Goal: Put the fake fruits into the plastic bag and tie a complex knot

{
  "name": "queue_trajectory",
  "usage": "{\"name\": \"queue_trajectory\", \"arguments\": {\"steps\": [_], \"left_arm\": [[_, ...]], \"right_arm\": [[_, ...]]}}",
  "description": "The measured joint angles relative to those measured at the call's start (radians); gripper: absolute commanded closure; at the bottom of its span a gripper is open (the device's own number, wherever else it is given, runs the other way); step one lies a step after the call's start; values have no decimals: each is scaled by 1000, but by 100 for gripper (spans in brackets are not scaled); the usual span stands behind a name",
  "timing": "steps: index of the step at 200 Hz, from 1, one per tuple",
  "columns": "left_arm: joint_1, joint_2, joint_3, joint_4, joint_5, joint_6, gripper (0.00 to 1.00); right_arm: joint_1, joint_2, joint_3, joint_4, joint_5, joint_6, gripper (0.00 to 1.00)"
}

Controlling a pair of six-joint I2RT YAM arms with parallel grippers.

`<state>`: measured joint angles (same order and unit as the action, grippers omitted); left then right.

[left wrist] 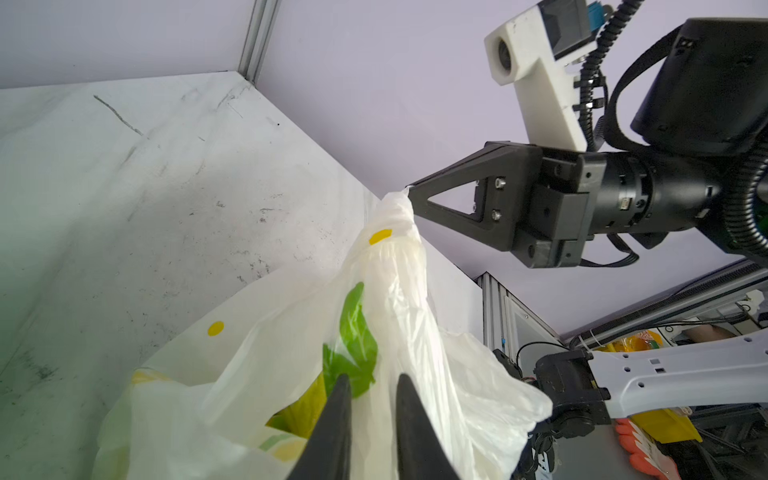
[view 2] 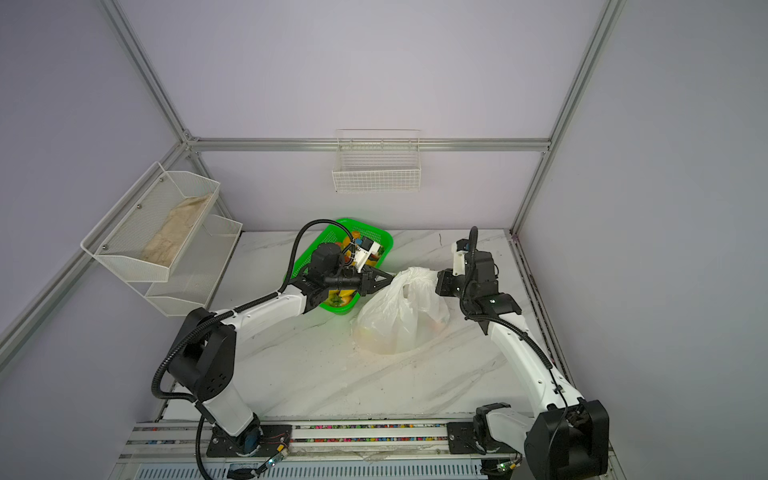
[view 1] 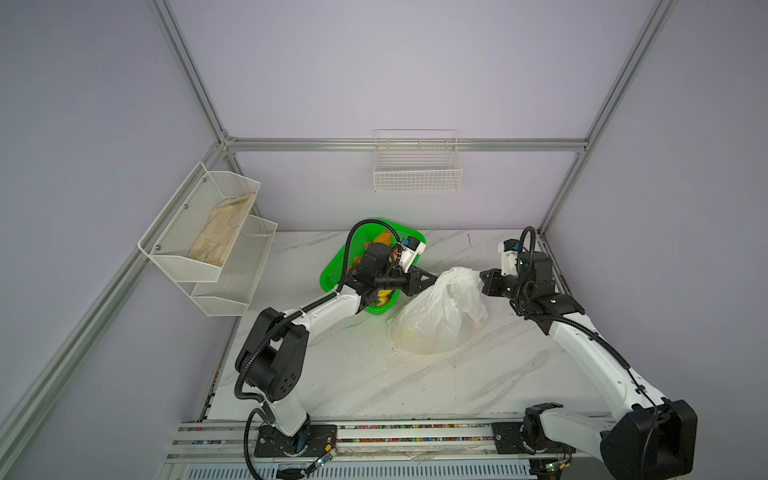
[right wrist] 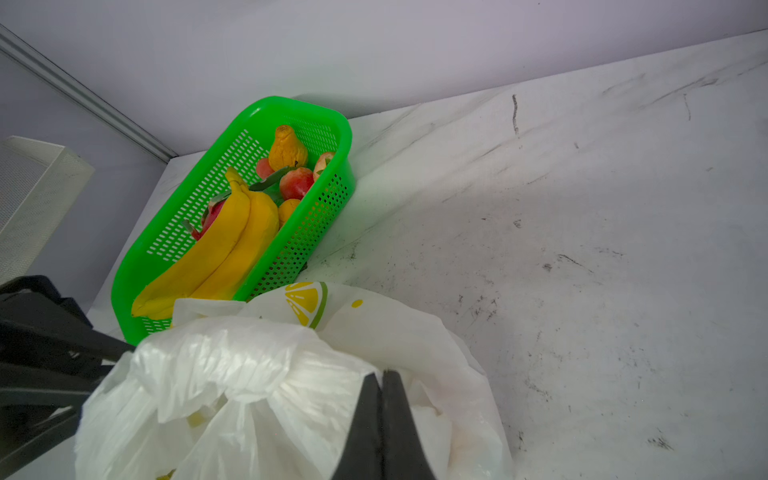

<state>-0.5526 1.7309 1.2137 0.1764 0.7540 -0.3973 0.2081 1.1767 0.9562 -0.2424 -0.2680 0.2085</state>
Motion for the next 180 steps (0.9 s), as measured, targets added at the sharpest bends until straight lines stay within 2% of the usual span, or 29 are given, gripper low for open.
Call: {"name": "queue_trajectory", "arguments": {"steps": [75, 142, 180], "left_arm": [[-58, 21, 0, -2, -3, 0, 79], [-106, 21, 0, 0, -59, 29, 72], [-112, 21, 0, 0, -78, 50, 69]], "right_arm": [[0, 33, -16, 68, -38, 27, 100], [0, 43, -17, 57, 44, 48, 100], [0, 44, -39, 103, 0, 47, 100]]}}
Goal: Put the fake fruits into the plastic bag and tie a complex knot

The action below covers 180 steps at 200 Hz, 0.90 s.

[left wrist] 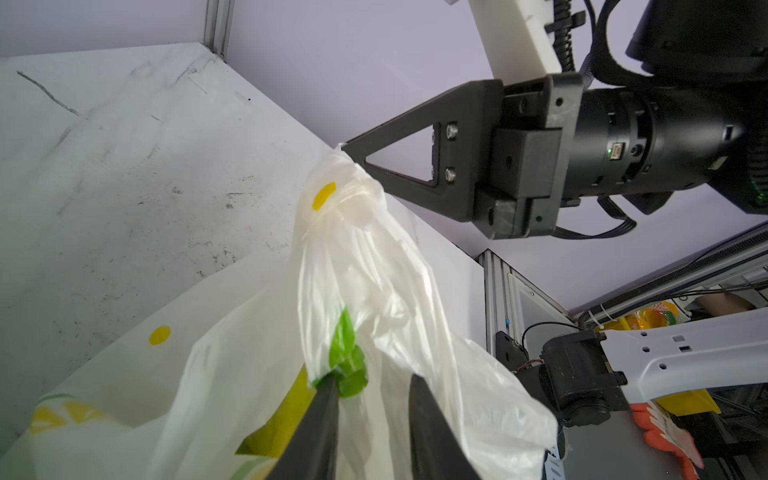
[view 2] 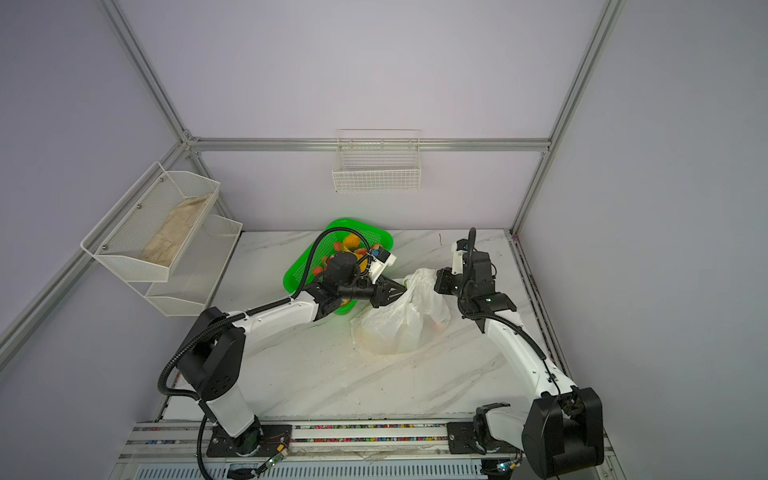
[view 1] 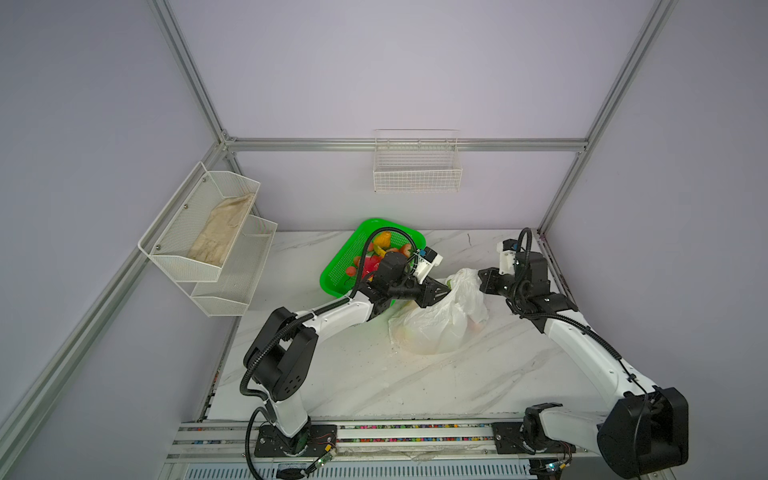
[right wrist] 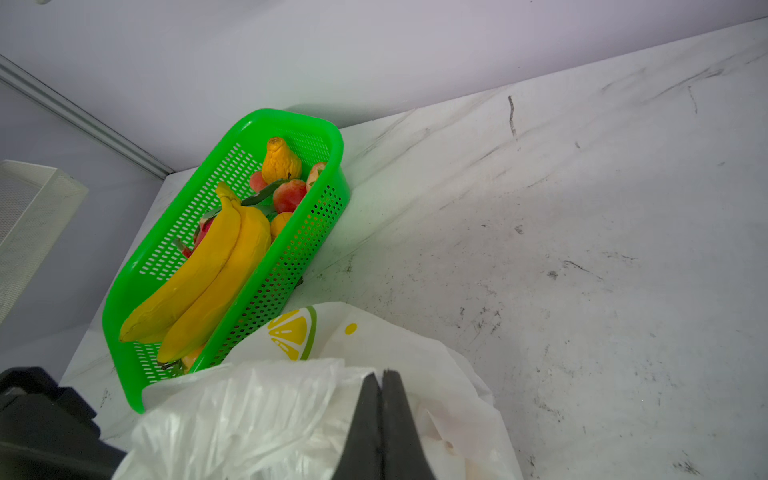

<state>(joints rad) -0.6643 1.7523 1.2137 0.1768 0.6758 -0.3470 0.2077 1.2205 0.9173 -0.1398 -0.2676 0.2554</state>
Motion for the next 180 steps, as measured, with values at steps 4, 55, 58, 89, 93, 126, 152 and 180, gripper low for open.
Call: {"name": "queue_trajectory", "arguments": {"steps": [4, 55, 58, 89, 93, 126, 152, 180], "left_arm": [[0, 0, 0, 0, -2, 0, 68], [1, 0, 0, -23, -54, 21, 55], [1, 0, 0, -27, -59, 26, 54], [7, -1, 12, -54, -82, 38, 46], [9, -1, 14, -56, -82, 39, 45], [39, -10, 24, -47, -75, 4, 38], [64, -12, 24, -5, -54, -37, 36], [72, -12, 24, 24, -27, -73, 35]], "right_arm": [[0, 1, -2, 4, -6, 0, 100], [0, 11, -5, 12, -27, -22, 100], [0, 11, -5, 12, -27, -22, 100], [0, 8, -11, 15, -29, -25, 100], [0, 8, -12, 15, -29, -26, 100], [0, 8, -13, 13, -28, -33, 100], [0, 8, -13, 13, -28, -38, 100], [0, 8, -13, 13, -28, -41, 100]]}}
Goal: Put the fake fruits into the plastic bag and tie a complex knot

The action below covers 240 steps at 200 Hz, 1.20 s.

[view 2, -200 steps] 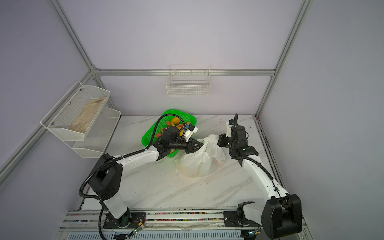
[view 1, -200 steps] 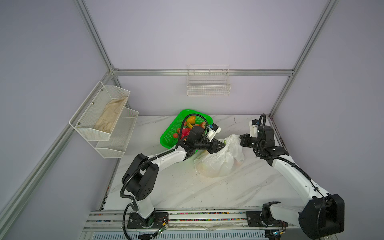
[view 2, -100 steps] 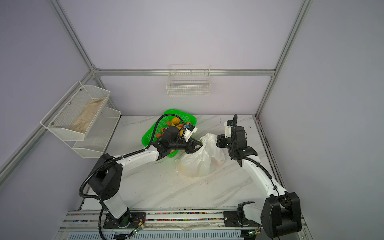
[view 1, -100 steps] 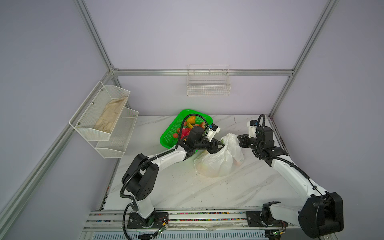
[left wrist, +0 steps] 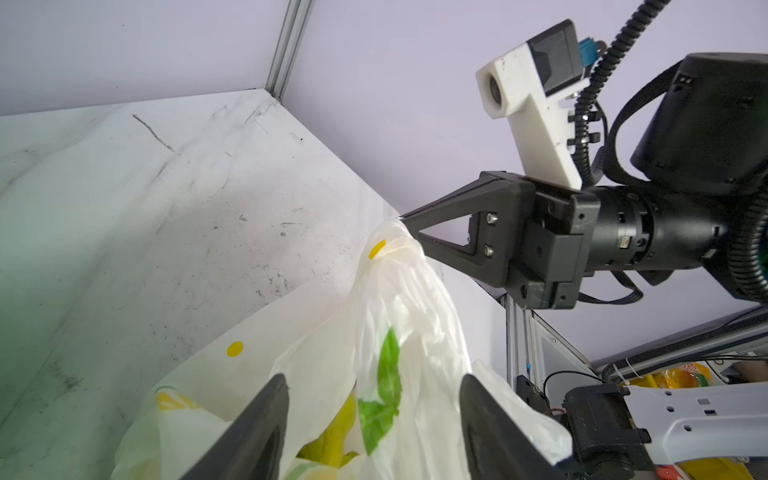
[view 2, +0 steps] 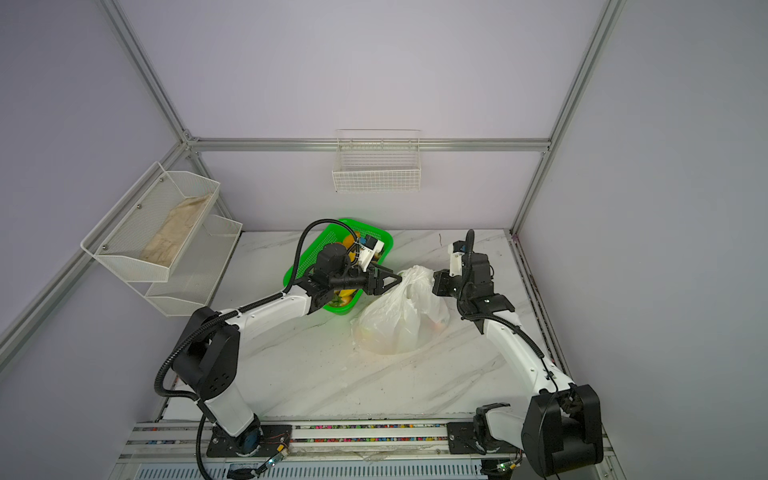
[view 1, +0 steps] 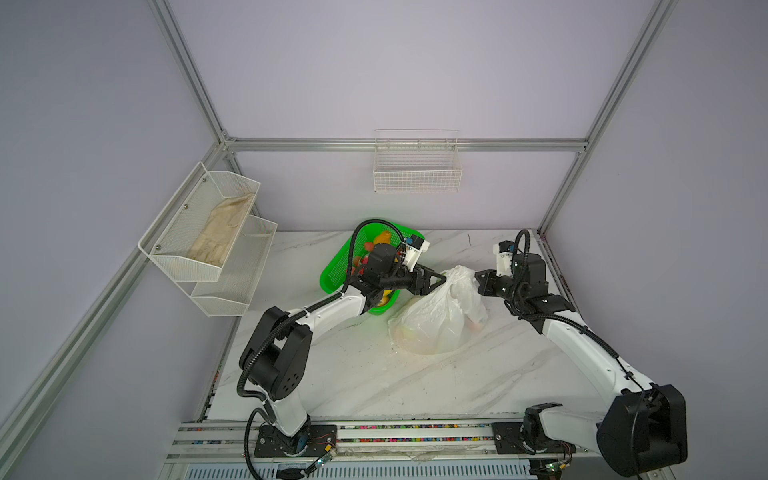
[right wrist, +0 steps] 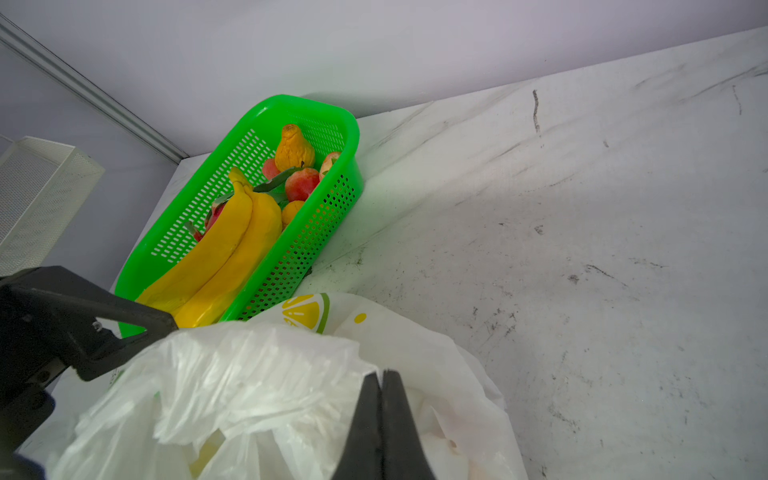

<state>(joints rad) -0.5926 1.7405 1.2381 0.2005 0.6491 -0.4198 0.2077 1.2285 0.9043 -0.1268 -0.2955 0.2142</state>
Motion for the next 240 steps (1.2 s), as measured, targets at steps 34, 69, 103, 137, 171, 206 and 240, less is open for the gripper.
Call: {"name": "queue_trajectory", "arguments": {"steps": [34, 69, 103, 137, 171, 206, 240], "left_arm": [[0, 0, 0, 10, 26, -23, 31], [-5, 0, 22, 17, 48, -42, 23], [-20, 13, 73, -9, 28, -26, 16], [-50, 72, 188, -121, -29, 48, 15], [-79, 111, 261, -252, -103, 138, 24], [-101, 145, 310, -330, -150, 206, 62], [-86, 133, 303, -327, -122, 214, 83]], "right_arm": [[0, 0, 0, 0, 0, -1, 100], [0, 0, 0, 0, -1, -2, 100], [0, 0, 0, 0, -11, -2, 100], [0, 0, 0, 0, -18, -3, 100], [0, -8, 0, 2, -25, -2, 100], [0, -26, -1, 12, -53, -2, 100], [0, -91, -24, 76, -143, -10, 83]]}}
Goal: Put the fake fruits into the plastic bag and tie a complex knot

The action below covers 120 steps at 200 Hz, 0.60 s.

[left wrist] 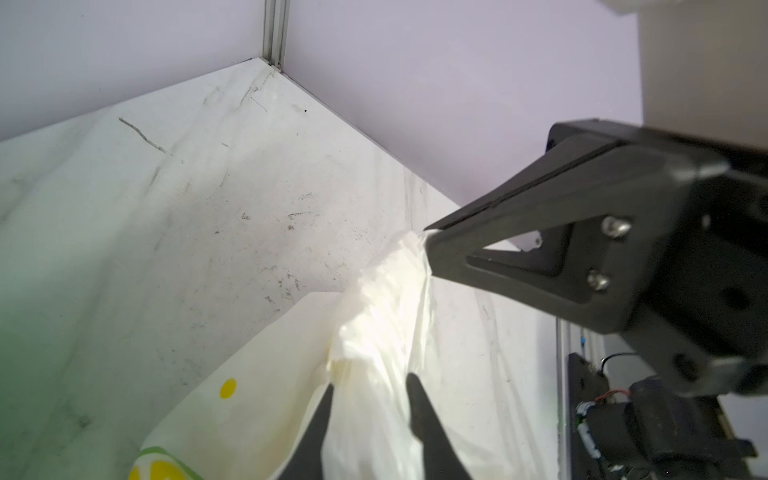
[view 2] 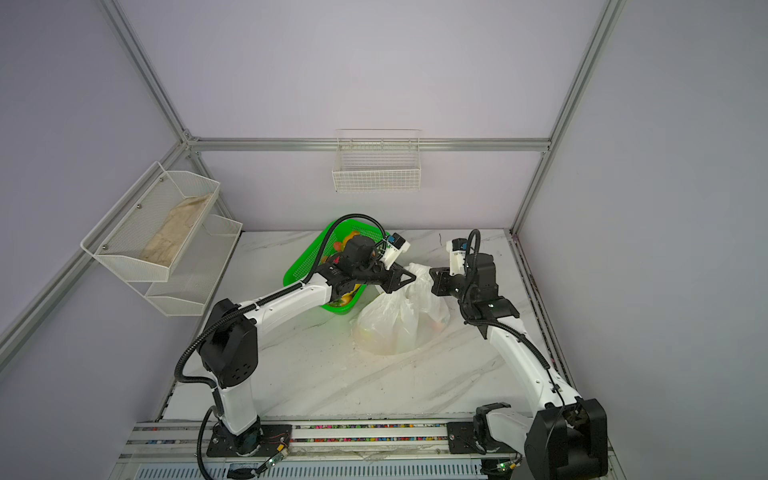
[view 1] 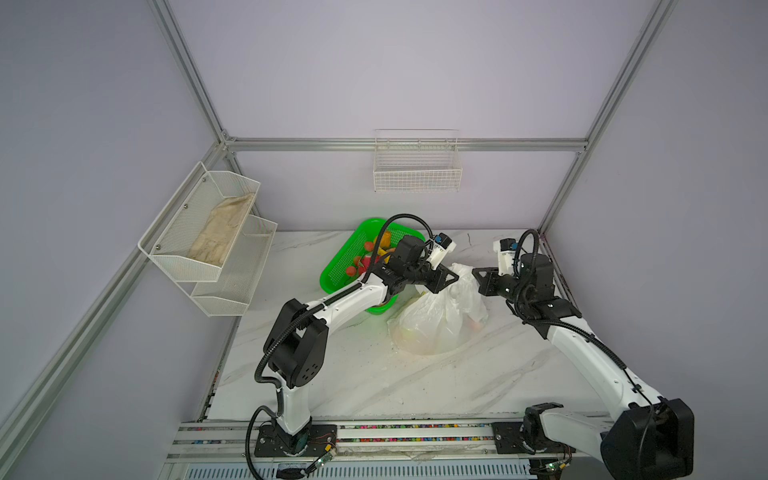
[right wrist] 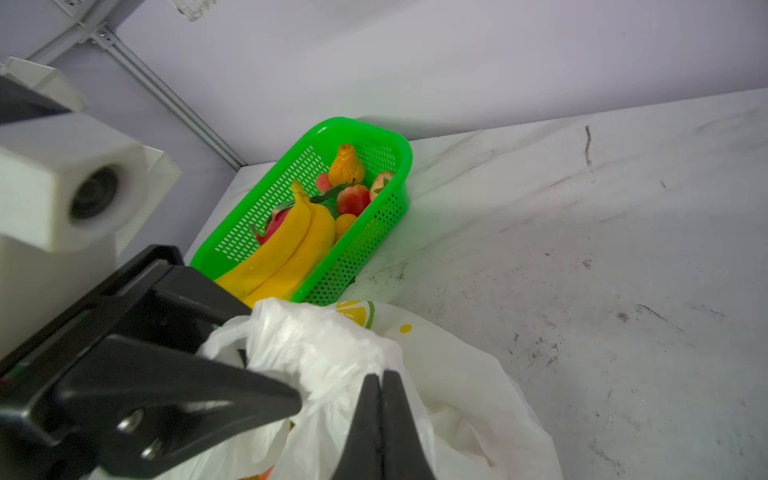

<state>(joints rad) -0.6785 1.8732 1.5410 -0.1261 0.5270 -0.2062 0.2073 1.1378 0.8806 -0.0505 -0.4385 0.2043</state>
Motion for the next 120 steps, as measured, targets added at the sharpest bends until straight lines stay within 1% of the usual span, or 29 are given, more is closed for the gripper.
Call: {"name": "queue_trajectory", "arguments": {"steps": [6, 15, 18, 27, 43, 63, 67, 70, 83, 100, 120], "left_arm": [[11, -14, -16, 31, 18, -13, 81], [34, -51, -62, 87, 54, -42, 72], [41, -66, -79, 105, 63, -52, 70], [66, -116, -137, 170, 97, -98, 69], [103, -190, -215, 273, 137, -160, 67], [121, -238, -269, 346, 163, -209, 66], [121, -243, -277, 351, 167, -214, 65], [121, -246, -282, 352, 170, -216, 65], [119, -252, -302, 344, 177, -221, 69], [117, -254, -323, 316, 176, -218, 80], [117, -275, -349, 269, 164, -203, 86]], "right_arm": [[0, -22, -8, 21, -20, -7, 76], [0, -56, -23, 47, -38, -3, 71], [0, -71, -29, 60, -42, -14, 70], [0, -110, -50, 90, -53, -15, 66], [1, -159, -85, 134, -56, -19, 64], [1, -169, -130, 186, -63, -13, 60], [1, -166, -142, 197, -66, -11, 52], [1, -163, -149, 201, -68, -11, 49], [3, -147, -184, 224, -72, -5, 44], [6, -119, -210, 248, -75, -6, 42], [10, -70, -213, 294, -60, -5, 40]]}}
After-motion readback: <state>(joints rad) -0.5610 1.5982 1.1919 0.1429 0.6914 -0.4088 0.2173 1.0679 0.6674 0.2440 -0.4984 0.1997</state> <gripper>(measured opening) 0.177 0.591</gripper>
